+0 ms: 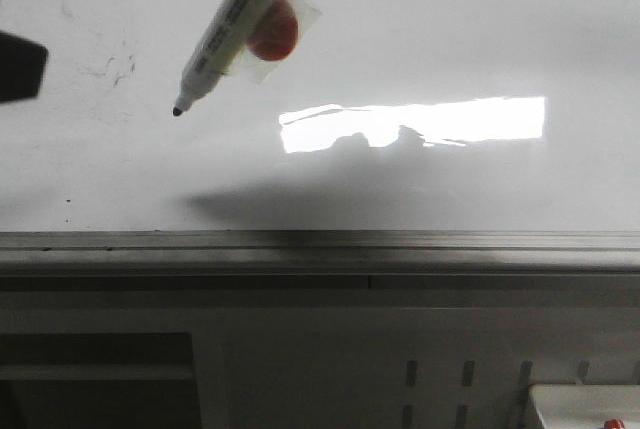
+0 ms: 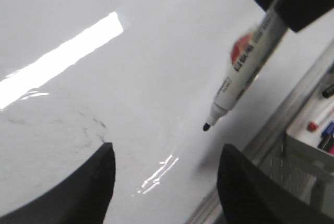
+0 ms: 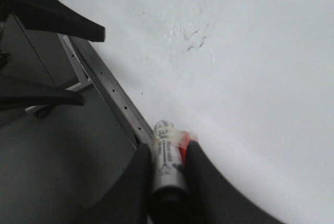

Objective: Write number 4 on whiteboard

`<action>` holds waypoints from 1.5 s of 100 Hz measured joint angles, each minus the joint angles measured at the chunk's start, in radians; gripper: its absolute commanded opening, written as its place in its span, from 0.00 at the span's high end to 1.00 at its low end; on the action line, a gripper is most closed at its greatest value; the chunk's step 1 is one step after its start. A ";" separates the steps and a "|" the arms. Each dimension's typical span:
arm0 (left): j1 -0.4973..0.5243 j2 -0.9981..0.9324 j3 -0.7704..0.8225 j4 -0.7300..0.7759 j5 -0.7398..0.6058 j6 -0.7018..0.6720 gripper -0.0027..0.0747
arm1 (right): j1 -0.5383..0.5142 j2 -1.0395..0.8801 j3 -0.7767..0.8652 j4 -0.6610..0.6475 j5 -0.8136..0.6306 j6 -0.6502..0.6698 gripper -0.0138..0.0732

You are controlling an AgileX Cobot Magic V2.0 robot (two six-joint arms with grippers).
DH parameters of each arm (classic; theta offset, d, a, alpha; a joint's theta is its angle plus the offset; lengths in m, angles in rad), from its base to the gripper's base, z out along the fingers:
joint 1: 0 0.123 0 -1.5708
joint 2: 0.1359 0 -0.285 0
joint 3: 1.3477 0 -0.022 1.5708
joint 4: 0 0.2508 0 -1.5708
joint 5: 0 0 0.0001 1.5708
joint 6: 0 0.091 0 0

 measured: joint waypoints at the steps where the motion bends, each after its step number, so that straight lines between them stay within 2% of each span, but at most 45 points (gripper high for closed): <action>1: 0.005 -0.011 0.000 -0.004 0.000 0.000 0.48 | 0.000 0.000 0.000 -0.002 -0.005 0.000 0.92; 20: 0.105 -0.100 0.000 -0.068 0.037 0.000 0.49 | -0.040 0.007 -0.014 -0.009 -0.046 0.000 0.92; 45: 0.212 -0.108 0.000 -0.083 0.043 -0.002 0.49 | -0.102 0.094 -0.109 -0.015 -0.057 0.002 0.92; 74: 0.215 -0.108 0.000 -0.084 0.043 -0.002 0.49 | -0.116 0.173 -0.139 -0.009 -0.053 0.002 0.92; 114: 0.215 -0.108 0.000 -0.084 0.039 -0.002 0.49 | -0.082 0.190 -0.092 0.015 -0.062 0.004 0.92; 150: 0.215 -0.108 0.000 -0.084 0.037 -0.002 0.49 | -0.173 0.063 -0.019 0.030 0.038 0.008 0.92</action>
